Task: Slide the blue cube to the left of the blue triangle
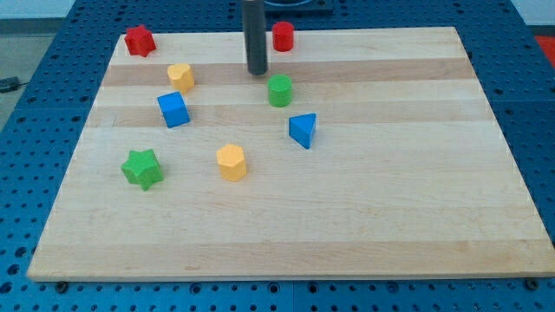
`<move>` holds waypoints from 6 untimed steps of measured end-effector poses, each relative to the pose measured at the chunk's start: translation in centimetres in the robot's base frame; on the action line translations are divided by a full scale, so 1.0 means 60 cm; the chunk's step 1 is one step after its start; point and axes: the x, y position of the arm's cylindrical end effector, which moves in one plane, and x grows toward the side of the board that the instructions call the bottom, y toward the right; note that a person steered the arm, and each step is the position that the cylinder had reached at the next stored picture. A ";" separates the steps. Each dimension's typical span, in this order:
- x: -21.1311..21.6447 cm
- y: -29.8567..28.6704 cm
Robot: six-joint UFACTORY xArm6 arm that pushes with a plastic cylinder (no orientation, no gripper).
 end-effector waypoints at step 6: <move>0.183 -0.082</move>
